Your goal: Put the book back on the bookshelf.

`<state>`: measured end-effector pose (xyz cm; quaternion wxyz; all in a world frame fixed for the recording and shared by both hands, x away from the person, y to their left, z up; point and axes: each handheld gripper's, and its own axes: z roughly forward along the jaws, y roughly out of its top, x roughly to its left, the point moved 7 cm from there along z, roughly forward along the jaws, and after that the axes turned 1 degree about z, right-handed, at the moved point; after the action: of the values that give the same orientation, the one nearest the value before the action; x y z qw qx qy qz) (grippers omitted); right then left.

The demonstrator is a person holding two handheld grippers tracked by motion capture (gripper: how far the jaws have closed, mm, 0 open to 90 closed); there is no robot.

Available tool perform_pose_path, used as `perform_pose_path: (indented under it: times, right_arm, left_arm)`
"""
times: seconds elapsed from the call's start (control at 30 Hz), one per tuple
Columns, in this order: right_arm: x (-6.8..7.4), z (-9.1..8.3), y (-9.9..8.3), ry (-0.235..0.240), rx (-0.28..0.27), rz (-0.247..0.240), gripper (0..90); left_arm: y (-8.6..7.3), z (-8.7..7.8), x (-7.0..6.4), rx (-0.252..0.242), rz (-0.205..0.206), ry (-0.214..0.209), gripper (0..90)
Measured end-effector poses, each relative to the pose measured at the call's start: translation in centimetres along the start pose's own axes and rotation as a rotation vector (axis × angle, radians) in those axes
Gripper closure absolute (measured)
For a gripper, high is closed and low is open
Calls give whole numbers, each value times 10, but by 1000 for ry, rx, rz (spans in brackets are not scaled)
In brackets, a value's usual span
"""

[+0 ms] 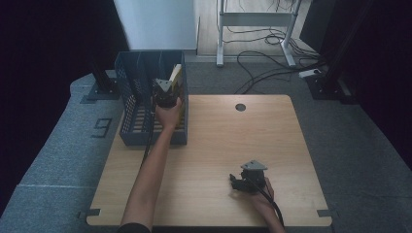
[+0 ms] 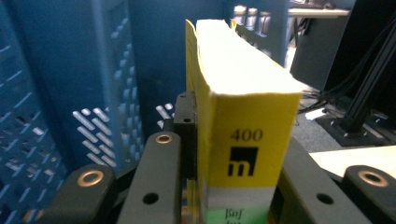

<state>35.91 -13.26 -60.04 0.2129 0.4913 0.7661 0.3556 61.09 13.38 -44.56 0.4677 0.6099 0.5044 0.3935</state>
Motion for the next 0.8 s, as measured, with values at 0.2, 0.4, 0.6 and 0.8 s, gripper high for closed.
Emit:
perform_pose_path:
  times: [0.2, 0.4, 0.6, 0.8]
  right_arm:
    - [0, 0, 0, -1, 0, -1, 225]
    - [0, 0, 0, -4, -1, -3, 226]
    - [0, 0, 0, -3, 0, -2, 226]
    - [0, 0, 0, -1, 0, -1, 226]
  left_arm:
    - [-2, -5, -6, 16, -16, -57, 696]
    - [-1, -13, -10, 19, 1, -100, 669]
    - [-2, -16, -10, 29, -41, -126, 629]
    - [-7, -19, -15, 44, -25, -145, 483]
